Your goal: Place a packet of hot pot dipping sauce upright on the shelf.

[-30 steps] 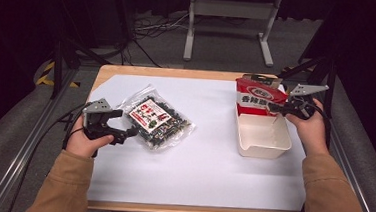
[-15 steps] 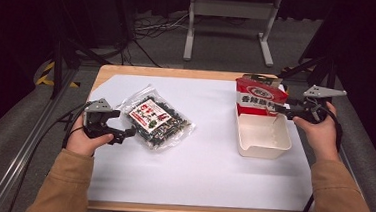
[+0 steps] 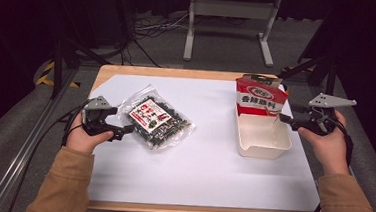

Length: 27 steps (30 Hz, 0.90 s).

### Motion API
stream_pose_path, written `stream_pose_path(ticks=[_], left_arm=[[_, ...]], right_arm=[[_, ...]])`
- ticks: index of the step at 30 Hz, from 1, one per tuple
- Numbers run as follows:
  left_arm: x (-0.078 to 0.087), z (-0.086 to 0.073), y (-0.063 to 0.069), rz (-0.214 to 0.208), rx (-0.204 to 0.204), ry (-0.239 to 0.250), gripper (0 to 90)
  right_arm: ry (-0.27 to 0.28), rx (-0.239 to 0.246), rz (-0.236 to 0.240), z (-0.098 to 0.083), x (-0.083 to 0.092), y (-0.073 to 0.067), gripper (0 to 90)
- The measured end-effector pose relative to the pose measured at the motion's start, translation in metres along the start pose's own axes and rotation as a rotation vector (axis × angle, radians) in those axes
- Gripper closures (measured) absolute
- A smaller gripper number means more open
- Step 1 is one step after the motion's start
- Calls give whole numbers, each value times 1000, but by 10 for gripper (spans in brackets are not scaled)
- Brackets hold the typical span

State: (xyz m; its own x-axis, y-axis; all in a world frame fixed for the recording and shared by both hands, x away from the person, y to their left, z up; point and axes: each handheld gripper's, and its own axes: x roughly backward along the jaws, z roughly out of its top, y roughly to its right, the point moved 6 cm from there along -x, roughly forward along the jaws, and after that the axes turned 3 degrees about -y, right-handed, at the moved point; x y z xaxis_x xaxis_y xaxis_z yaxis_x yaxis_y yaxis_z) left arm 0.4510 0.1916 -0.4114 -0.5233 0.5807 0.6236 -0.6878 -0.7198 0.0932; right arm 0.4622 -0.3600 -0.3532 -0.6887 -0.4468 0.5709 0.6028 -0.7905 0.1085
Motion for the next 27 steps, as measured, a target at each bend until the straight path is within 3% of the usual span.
stream_pose_path(ticks=[10,15,20,27], left_arm=[[2,-2,-9,21,15,-1,53],[3,-3,-13,8,28,3,72],[4,-2,-14,10,48,13,70],[6,-5,-31,111,115,15,38]], right_arm=[[38,29,84,1,10,-39,381],[46,58,80,-2,12,-53,374],[81,49,97,-5,13,-66,373],[85,79,114,-6,15,-83,373]])
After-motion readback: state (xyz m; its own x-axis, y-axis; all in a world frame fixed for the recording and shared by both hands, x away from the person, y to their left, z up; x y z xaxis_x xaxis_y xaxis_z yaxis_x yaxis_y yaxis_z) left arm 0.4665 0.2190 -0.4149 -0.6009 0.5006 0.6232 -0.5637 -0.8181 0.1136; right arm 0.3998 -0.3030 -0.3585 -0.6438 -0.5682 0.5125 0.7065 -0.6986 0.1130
